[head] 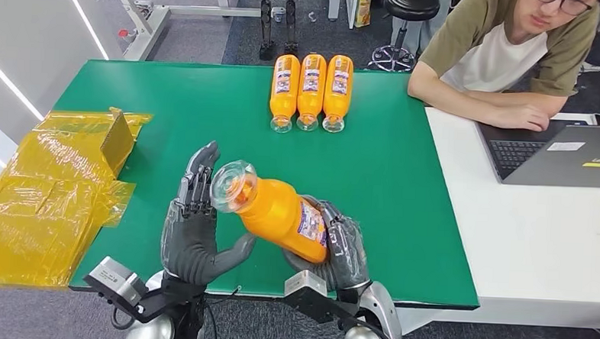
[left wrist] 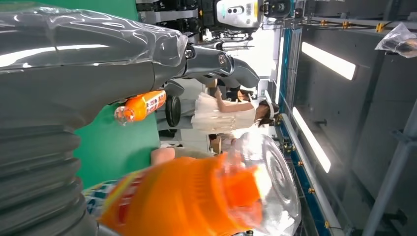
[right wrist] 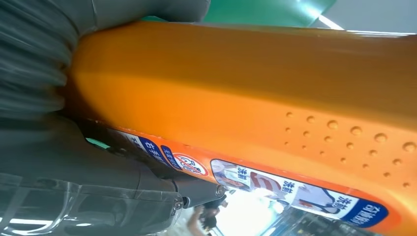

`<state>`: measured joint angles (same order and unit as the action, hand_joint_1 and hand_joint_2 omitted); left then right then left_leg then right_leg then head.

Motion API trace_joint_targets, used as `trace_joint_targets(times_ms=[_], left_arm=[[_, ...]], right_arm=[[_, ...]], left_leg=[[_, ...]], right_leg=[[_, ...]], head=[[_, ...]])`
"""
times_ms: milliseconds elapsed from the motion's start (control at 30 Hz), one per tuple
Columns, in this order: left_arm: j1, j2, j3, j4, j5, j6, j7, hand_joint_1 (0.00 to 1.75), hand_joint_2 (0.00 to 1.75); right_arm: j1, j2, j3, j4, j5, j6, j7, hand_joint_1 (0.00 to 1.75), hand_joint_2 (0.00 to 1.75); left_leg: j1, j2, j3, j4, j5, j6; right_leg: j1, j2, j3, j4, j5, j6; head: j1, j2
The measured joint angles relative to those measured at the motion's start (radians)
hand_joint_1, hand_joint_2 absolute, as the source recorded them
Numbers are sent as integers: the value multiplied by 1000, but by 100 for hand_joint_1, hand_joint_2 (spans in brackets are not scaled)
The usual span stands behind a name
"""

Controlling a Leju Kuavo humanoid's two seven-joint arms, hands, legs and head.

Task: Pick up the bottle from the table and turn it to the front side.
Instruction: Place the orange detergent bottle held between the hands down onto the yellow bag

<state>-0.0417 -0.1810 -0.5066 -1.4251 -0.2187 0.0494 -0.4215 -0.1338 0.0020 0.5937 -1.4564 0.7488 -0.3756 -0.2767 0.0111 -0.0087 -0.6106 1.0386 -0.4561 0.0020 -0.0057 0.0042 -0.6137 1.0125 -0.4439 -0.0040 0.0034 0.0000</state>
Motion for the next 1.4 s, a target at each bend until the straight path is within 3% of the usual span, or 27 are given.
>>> trace_joint_targets(times_ms=[233, 467, 600, 833, 1200, 1400], left_arm=[[-18, 1, 2, 23, 13, 28, -18, 0, 175], [-12, 2, 15, 25, 15, 35, -19, 0, 175], [-6, 3, 18, 25, 12, 34, -19, 175, 175], [1, 4, 25, 25, 12, 24, -29, 175, 175], [2, 1, 28, 22, 6, 7, -31, 175, 175], [-6, -6, 28, 18, 4, -7, -31, 175, 175]], right_arm=[[-42, -17, 47, 30, 70, 148, 20, 175, 175], [-95, -29, 71, 83, 94, 196, 41, 168, 175], [-115, -33, 78, 105, 115, 193, 43, 158, 175], [-133, -33, 78, 129, 141, 148, 45, 151, 175], [-126, -34, 74, 138, 169, 9, 13, 173, 175], [-110, -24, 74, 137, 148, -62, -20, 175, 175]], left_leg=[[0, 0, 0, 0, 0, 0], [0, 0, 0, 0, 0, 0], [0, 0, 0, 0, 0, 0], [0, 0, -1, 0, 0, 0], [0, 0, -1, 0, 0, 0], [0, 0, -1, 0, 0, 0]], right_leg=[[0, 0, 0, 0, 0, 0], [0, 0, 0, 0, 0, 0], [0, 0, 0, 0, 0, 0], [0, 0, 0, 0, 0, 0], [0, 0, 0, 0, 0, 0], [0, -1, 0, 0, 0, 0]], head=[[0, 0], [0, 0], [0, 0], [0, 0], [0, 0], [0, 0]])
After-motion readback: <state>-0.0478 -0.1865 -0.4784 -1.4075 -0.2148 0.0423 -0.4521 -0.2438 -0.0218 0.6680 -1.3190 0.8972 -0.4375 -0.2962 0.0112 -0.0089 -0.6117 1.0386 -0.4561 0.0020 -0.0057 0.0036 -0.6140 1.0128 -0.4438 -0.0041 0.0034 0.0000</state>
